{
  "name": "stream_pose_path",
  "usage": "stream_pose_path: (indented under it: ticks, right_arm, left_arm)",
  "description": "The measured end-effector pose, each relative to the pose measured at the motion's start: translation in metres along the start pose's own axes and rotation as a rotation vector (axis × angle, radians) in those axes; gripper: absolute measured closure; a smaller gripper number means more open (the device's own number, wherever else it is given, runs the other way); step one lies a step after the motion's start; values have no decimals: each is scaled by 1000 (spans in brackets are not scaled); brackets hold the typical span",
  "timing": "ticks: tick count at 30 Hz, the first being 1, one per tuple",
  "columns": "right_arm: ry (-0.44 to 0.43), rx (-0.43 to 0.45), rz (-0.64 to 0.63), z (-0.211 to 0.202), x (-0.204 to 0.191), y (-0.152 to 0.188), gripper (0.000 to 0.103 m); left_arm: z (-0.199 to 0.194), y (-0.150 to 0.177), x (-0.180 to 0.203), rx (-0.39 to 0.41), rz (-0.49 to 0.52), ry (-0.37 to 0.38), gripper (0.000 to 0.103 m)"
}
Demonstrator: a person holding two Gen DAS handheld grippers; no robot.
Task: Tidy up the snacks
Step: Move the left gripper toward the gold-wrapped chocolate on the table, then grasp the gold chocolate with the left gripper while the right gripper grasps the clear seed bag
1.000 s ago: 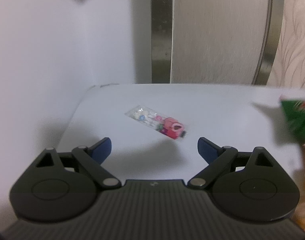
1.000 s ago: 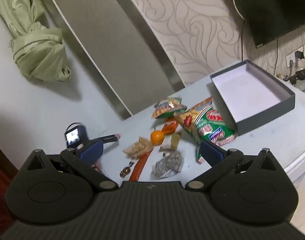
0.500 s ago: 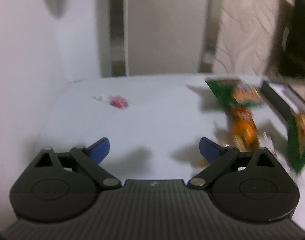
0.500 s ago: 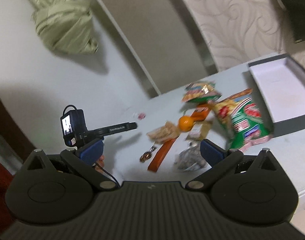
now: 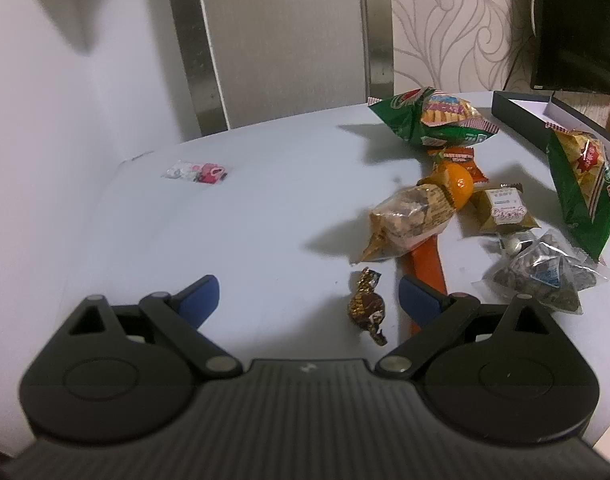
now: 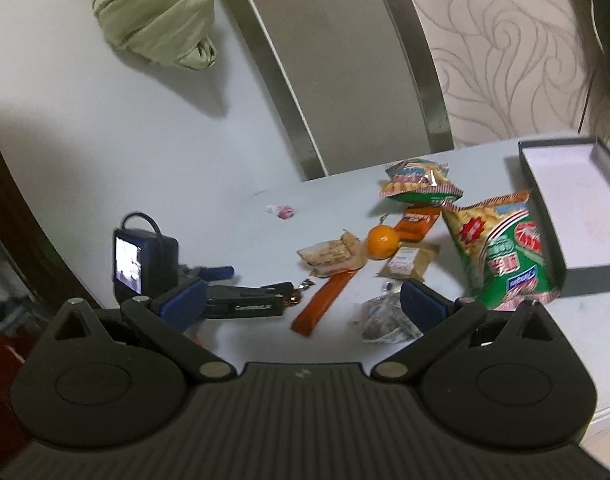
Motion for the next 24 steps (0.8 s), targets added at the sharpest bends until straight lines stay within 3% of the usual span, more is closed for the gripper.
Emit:
stream_pose_path:
  ticks: [8, 15, 20, 24]
  right_arm:
    - [36, -12, -89, -4, -9, 9, 0]
    - [85, -2, -106, 1, 3, -4, 0]
    - [92, 30, -52, 1, 4, -1, 0]
    - [82, -14, -14, 6, 3, 18, 0]
  left_arm:
    - [4, -3, 5, 0, -15, 7, 5]
    - [0, -2, 4, 17, -31, -1, 5]
    - [-8, 1, 1, 55, -38, -15, 6]
    - [-9, 5, -3, 57, -57, -11, 6]
Point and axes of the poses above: each gripper's, at about its wrist camera, not at the fingertips, and z roughly the way its jaws point, x to its right, y to its underside, the point moved 6 cm from there along z, roughly the way its jaws point, and after that the axes turned 8 degrees about z, right-handed, at the moved point
